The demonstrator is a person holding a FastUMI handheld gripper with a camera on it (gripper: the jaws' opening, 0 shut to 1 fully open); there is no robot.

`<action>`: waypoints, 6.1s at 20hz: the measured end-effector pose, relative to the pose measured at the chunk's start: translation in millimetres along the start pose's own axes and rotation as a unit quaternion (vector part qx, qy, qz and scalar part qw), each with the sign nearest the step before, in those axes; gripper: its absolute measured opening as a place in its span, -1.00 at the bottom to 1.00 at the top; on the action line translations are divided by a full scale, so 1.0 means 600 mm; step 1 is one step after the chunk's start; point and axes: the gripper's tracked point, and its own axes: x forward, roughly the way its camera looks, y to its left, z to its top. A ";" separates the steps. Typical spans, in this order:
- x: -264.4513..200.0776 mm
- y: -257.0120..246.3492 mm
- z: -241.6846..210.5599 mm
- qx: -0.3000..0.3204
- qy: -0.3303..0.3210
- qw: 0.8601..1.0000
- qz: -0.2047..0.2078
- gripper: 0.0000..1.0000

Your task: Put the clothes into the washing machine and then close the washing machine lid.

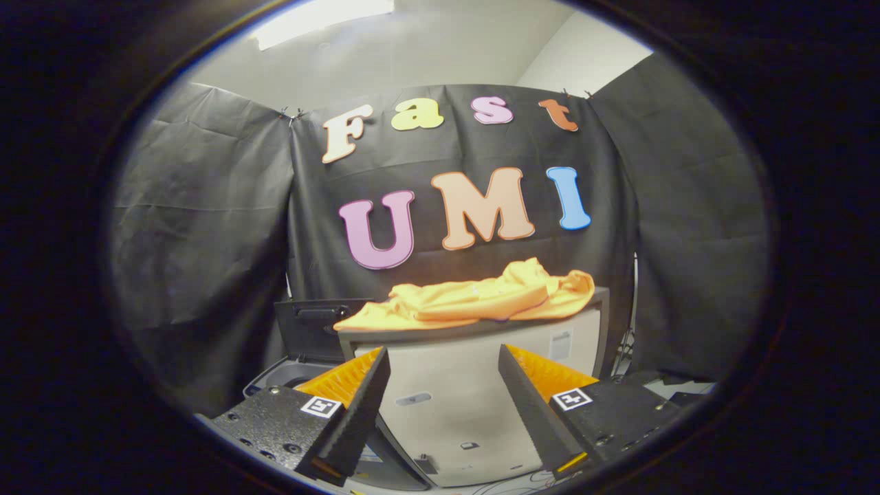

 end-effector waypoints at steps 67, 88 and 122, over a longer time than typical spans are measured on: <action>0.311 0.192 0.155 -0.040 0.130 0.990 0.022 -0.98; 0.376 0.565 -0.160 -0.008 0.205 0.970 0.132 -0.98; 0.387 0.564 -0.571 -0.035 0.366 0.927 0.077 0.97</action>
